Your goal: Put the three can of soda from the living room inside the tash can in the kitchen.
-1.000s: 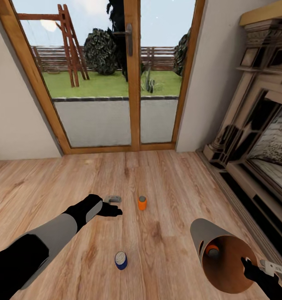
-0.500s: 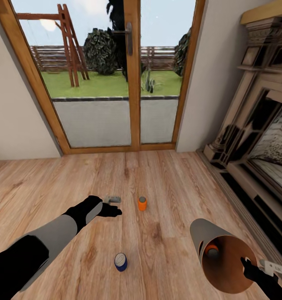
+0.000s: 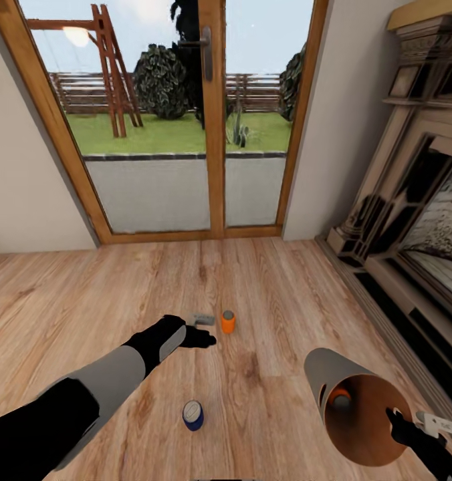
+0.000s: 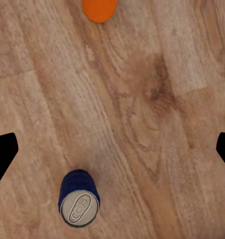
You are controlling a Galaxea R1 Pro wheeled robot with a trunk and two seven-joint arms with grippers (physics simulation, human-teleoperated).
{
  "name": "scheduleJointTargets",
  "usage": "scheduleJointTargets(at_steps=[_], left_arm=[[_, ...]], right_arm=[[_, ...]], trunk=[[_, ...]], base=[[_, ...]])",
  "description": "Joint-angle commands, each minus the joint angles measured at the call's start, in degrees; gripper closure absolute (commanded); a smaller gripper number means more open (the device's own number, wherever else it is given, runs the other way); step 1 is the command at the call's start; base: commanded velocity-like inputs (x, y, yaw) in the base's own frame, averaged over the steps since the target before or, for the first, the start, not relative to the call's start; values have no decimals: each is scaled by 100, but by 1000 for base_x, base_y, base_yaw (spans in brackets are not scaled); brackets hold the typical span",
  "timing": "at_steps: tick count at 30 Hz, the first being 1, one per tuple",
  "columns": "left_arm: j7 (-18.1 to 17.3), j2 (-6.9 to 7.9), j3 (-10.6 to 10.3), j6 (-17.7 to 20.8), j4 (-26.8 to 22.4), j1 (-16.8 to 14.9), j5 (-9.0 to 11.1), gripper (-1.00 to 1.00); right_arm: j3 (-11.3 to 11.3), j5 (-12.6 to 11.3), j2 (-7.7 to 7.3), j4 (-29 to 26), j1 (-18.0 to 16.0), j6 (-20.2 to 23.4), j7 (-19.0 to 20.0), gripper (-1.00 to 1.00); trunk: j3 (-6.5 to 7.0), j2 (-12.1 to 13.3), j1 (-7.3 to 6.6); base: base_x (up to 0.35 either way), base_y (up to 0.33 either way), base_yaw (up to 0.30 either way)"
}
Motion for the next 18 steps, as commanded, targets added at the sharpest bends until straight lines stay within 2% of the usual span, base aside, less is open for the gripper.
scheduleJointTargets(at_steps=[1,4,6,9,11,12,18], left_arm=[[-3,-8,-20,14,-2,-4,2,-100],[23,-35,-20,11,-2,2,2,-100],[178,-42,-20,11,-2,5,3,-100],[367,-42,-20,11,-2,6,2,-100],[425,-36,-20,11,-2,6,1,-100],[475,-25,-20,11,-2,8,1,-100],[525,8,-20,10,-2,15,0,-100]], right_arm=[[9,38,-3,-13,-15,-7,46,100],[252,50,-22,-198,-164,207,33,100],[450,54,-26,-595,-316,722,24,100],[578,55,-28,-1023,-484,1230,20,100],[623,56,-25,-1192,-562,1420,19,100],[737,56,-29,-1374,-676,1602,18,100],[899,56,-72,-1583,-1209,1781,22,100]], trunk=[[-24,-44,21],[-94,-164,87],[-145,-244,131],[-224,-365,197],[-277,-445,241],[-304,-485,263],[-465,-726,394]], base=[[0,0,0],[0,0,0],[0,0,0],[0,0,0],[0,0,0],[0,0,0],[0,0,0]])
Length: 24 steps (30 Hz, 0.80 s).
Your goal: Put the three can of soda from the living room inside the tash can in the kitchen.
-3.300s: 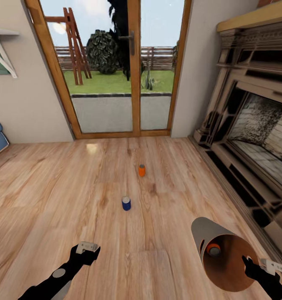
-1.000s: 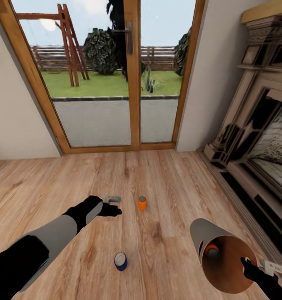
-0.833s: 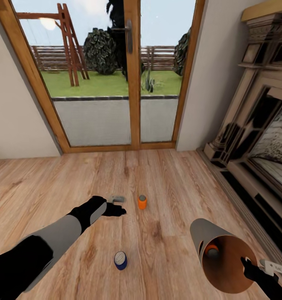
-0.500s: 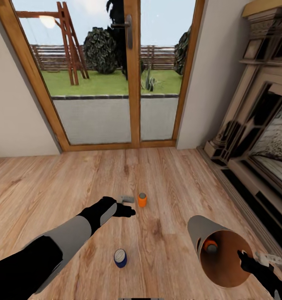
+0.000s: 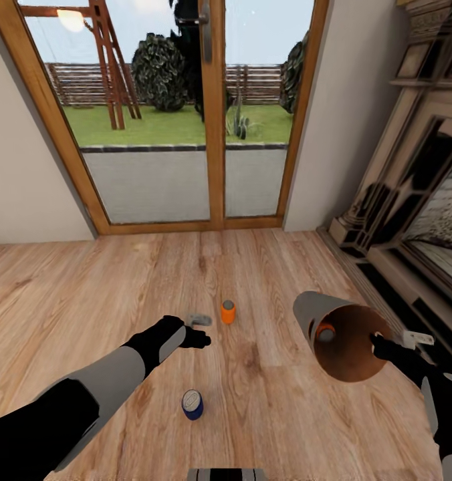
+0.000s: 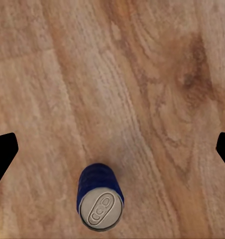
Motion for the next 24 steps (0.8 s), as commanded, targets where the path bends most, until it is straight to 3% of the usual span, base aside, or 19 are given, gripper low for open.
scheduleJointTargets(at_steps=[1,6,12,18,24], left_arm=[[46,5,-38,20,-8,-4,59,-100],[95,-12,-38,24,-3,-4,59,-100],[122,-38,-45,19,-8,9,59,-100],[141,-109,-53,24,-10,88,58,-100],[309,-165,-55,34,-10,179,58,-100]], right_arm=[[-1,48,-53,-14,-94,42,55,100],[50,42,-179,-26,-238,54,57,100],[159,43,-197,-30,-260,61,58,100],[213,41,-190,-271,-264,547,58,100],[217,40,-177,-383,-264,629,58,100]], trunk=[[-33,-44,21],[-167,-244,131],[-354,-252,146],[-540,-260,162],[-727,-268,177]], base=[[0,0,0],[0,0,0],[0,0,0],[0,0,0],[0,0,0]])
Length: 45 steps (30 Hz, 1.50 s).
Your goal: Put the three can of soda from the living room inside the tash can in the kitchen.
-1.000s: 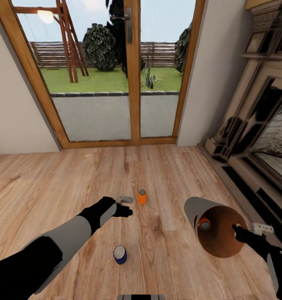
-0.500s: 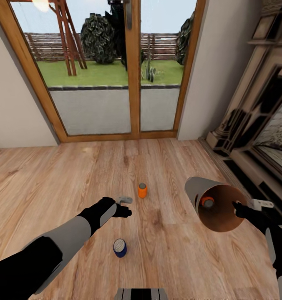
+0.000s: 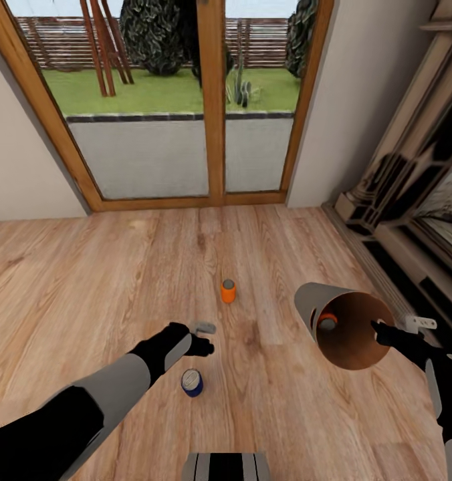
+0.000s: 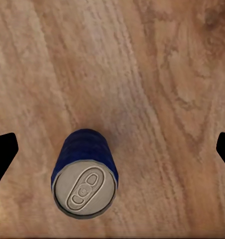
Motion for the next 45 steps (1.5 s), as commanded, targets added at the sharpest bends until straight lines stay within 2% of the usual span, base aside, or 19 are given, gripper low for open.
scheduleJointTargets(at_steps=[1,7,8,13,17,24,34,40,45], left_arm=[[89,-2,-36,23,-11,7,61,-100],[131,-1,-34,56,-11,15,61,-100],[144,7,-31,69,-11,16,61,-100],[301,-1,-28,79,-11,16,65,-100],[353,-6,-28,81,-11,17,69,-100],[370,-10,-28,79,-19,19,68,-100],[371,-9,-26,82,-15,19,69,-100],[367,-1,-21,84,-11,19,70,-100],[363,5,-18,84,-11,18,70,-100]], right_arm=[[-15,-6,12,-25,-8,37,57,100],[42,-5,29,-122,-29,97,50,100],[173,-5,31,-370,-60,339,49,100],[386,-5,28,-983,-88,977,9,100],[430,-5,18,-1204,-105,1141,-20,100],[446,-5,46,-1272,-114,1200,-27,100],[453,-5,35,-1281,-120,1204,-31,100],[617,1,54,-1284,-115,1204,-31,100],[658,3,58,-1284,-114,1204,-31,100]], trunk=[[-36,-4,0],[-222,-12,16],[-253,-13,18],[-342,-16,23],[-378,-16,23],[-440,-16,23],[-751,-29,49],[-804,-29,49],[-828,-29,49]], base=[[0,0,0],[0,0,0],[0,0,0],[0,0,0],[0,0,0],[0,0,0],[0,0,0],[0,0,0],[0,0,0]])
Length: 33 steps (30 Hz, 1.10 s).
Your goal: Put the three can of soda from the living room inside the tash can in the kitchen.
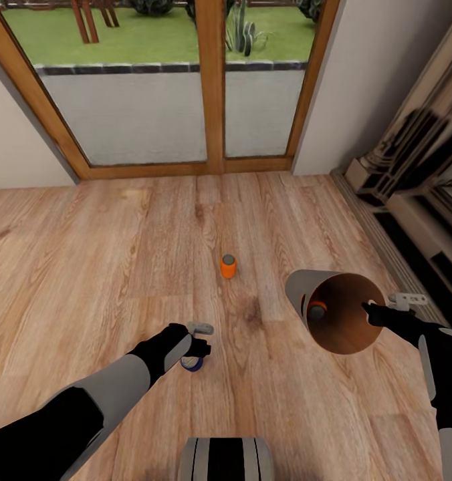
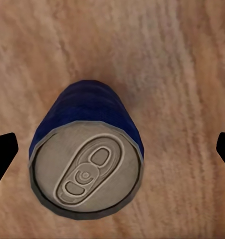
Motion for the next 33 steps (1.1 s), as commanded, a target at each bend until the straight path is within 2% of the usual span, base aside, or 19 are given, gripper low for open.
scheduleJointTargets(at_steps=[1,5,12,33], left_arm=[[46,6,-36,19,-10,-3,61,-100],[46,13,-31,17,-10,-3,71,-100],[50,32,-30,16,-10,-4,206,-100],[46,36,-30,17,-13,-2,228,-100]], right_arm=[[-8,-19,2,-11,-6,30,59,100],[-3,-25,2,-11,-5,28,59,100],[76,-27,2,-11,-5,26,59,100],[122,-29,11,-28,4,25,68,100]], trunk=[[-5,-2,-2],[-7,-2,-2],[-8,-2,-2],[-14,-2,-2]], base=[[0,0,0],[0,0,0],[0,0,0],[0,0,0]])
